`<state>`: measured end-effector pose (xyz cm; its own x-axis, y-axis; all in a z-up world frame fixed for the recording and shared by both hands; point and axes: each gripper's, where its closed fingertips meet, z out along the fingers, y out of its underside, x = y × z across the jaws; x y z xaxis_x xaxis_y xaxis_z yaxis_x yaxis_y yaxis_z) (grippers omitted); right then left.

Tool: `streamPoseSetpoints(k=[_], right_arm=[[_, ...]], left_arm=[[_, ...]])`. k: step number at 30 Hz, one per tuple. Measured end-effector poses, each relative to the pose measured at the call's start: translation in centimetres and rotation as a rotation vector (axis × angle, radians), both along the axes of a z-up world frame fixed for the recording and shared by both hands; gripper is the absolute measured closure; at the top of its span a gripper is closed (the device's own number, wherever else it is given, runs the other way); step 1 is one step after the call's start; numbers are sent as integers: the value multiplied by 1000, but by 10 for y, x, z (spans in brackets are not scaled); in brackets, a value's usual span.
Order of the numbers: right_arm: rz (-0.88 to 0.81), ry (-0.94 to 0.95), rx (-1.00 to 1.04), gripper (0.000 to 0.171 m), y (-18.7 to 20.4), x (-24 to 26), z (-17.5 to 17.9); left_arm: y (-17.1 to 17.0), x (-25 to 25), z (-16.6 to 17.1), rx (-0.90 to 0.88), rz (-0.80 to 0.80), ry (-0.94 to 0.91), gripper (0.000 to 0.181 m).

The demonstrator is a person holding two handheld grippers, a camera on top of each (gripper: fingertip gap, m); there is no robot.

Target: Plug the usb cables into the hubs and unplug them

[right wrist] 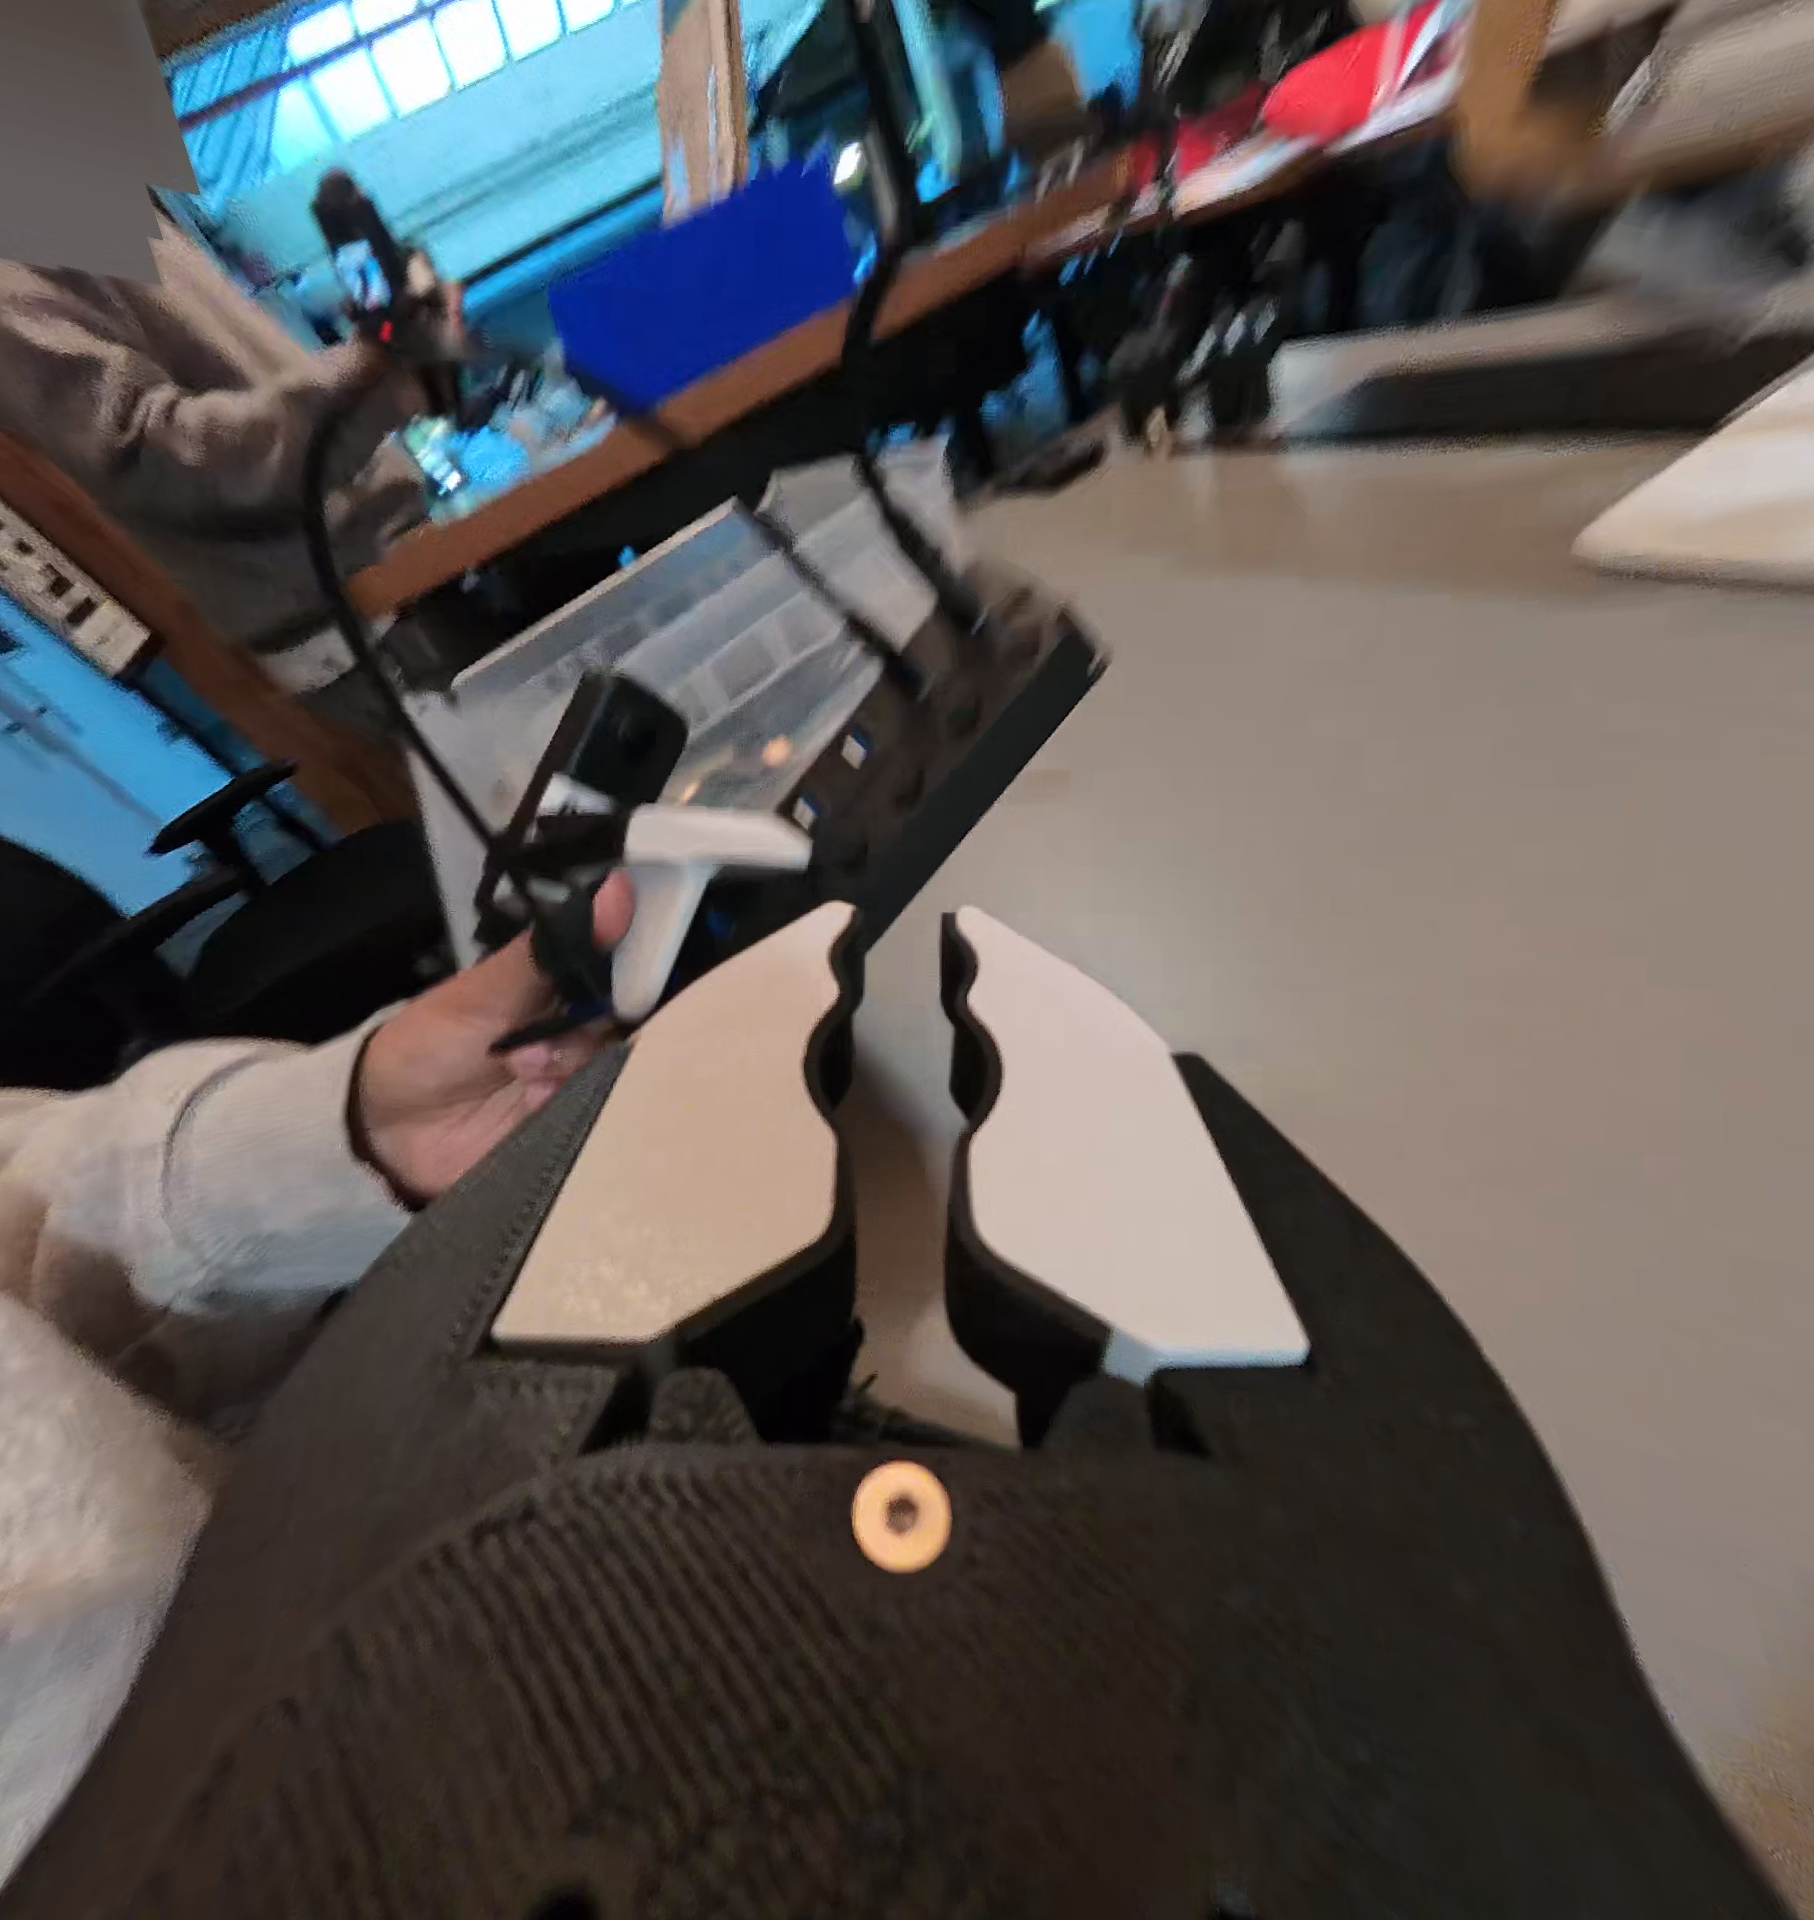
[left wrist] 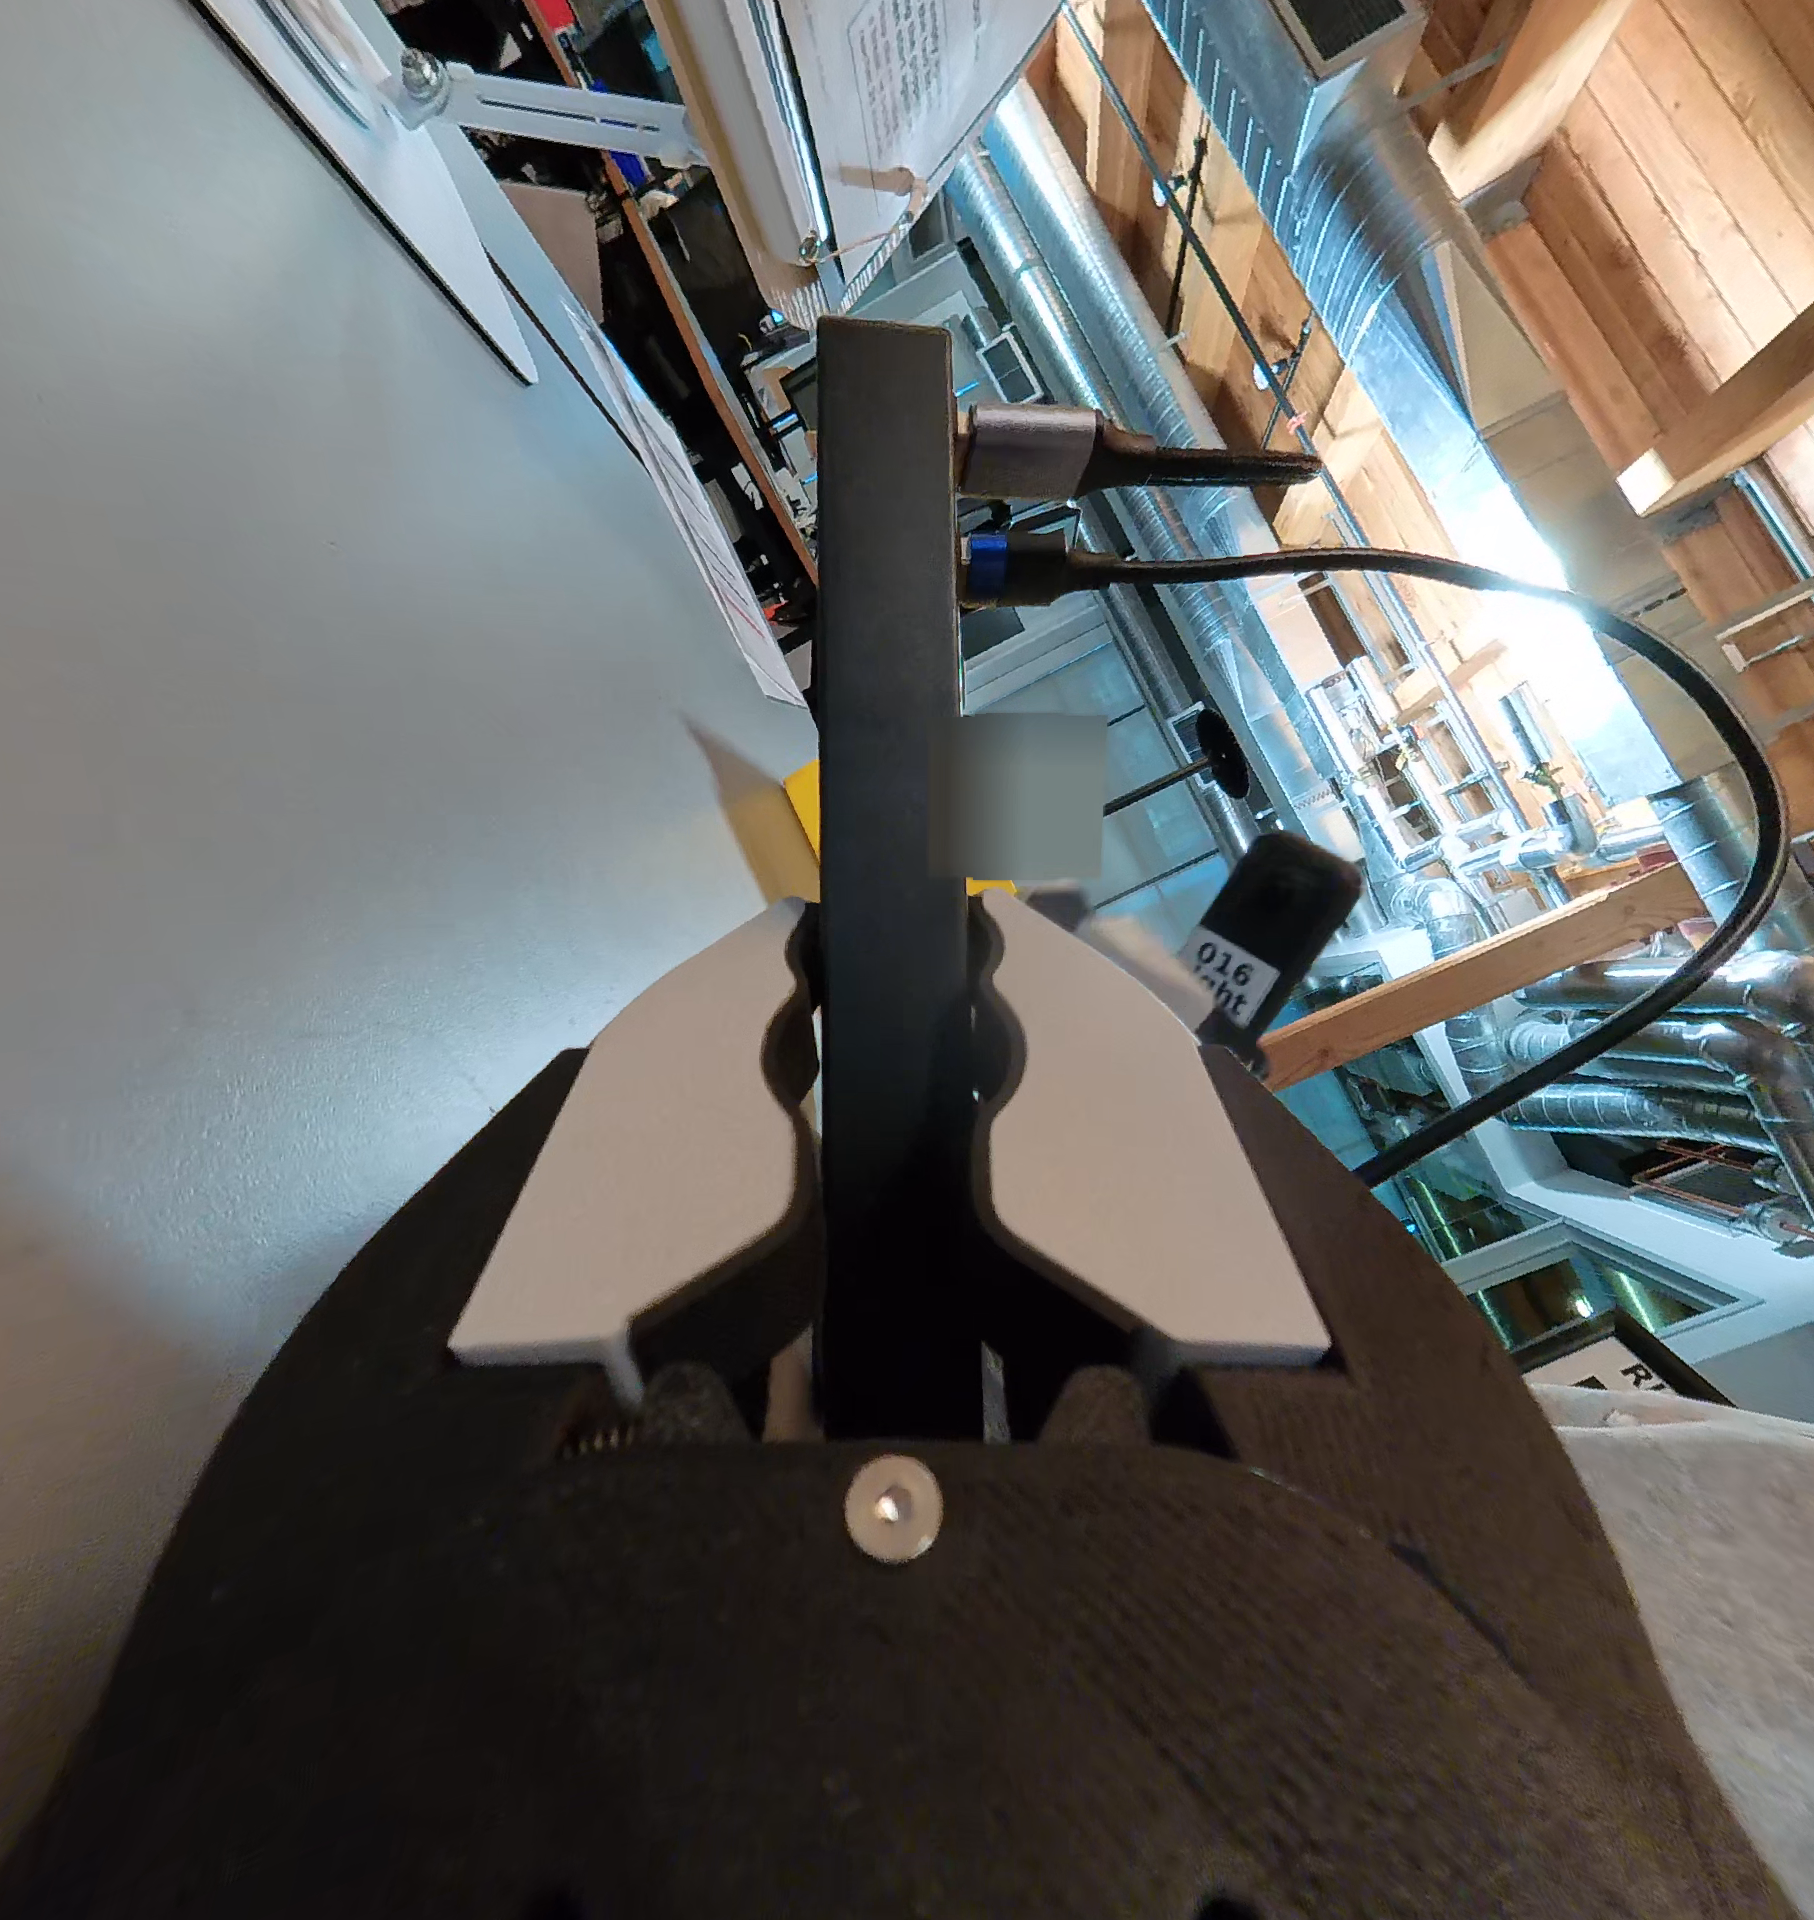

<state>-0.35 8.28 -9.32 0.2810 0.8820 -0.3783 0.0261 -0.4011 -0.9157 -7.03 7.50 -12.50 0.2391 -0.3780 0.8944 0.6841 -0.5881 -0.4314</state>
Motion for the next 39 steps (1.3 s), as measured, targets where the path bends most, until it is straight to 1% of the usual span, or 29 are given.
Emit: streamPoseSetpoints(k=[4,6,8,10,12,15,17,19,21,22,24,26,28,30,32,35,39], right_arm=[[-147,158,143,159,30,26,75],[-162,214,218,159,36,28,115],[-139,239,296,158,34,17,152],[-63,245,366,158,25,-10,185],[63,220,421,156,9,-48,210],[271,120,506,156,-19,-116,231],[422,44,576,156,-40,-162,237],[605,-68,643,154,-63,-208,228],[824,-194,708,153,-89,-244,204],[874,-266,751,153,-94,-263,189],[931,-415,857,154,-93,-301,156],[974,-574,944,154,-84,-333,118],[1018,-727,999,150,-72,-359,78],[1066,-873,1037,143,-59,-379,38],[1114,-985,1074,143,-48,-393,2],[1185,-1150,1051,144,-36,-401,-46],[1227,-1329,1021,141,-28,-402,-87]], left_arm=[[1,0,0,-6,-1,-14,155],[1,1,-1,-8,-4,-15,155],[1,1,-1,-6,-6,-10,155],[1,1,-1,-7,-6,-8,155],[2,1,-2,-9,-6,-8,155],[2,1,-2,-13,-4,-15,155],[2,0,-2,-18,-2,-25,155],[3,-1,-3,-24,-2,-34,155],[3,-1,-3,-28,-9,-49,155],[3,-2,-2,-28,-13,-65,155],[4,-3,-1,-32,-15,-92,155],[5,-3,-1,-36,-20,-101,156],[6,-3,-1,-39,-27,-105,156],[6,-3,-2,-45,-33,-116,156],[7,-4,-1,-52,-38,-138,156],[9,-8,-1,-59,-33,-166,155],[12,-13,-2,-68,-23,-176,156]])
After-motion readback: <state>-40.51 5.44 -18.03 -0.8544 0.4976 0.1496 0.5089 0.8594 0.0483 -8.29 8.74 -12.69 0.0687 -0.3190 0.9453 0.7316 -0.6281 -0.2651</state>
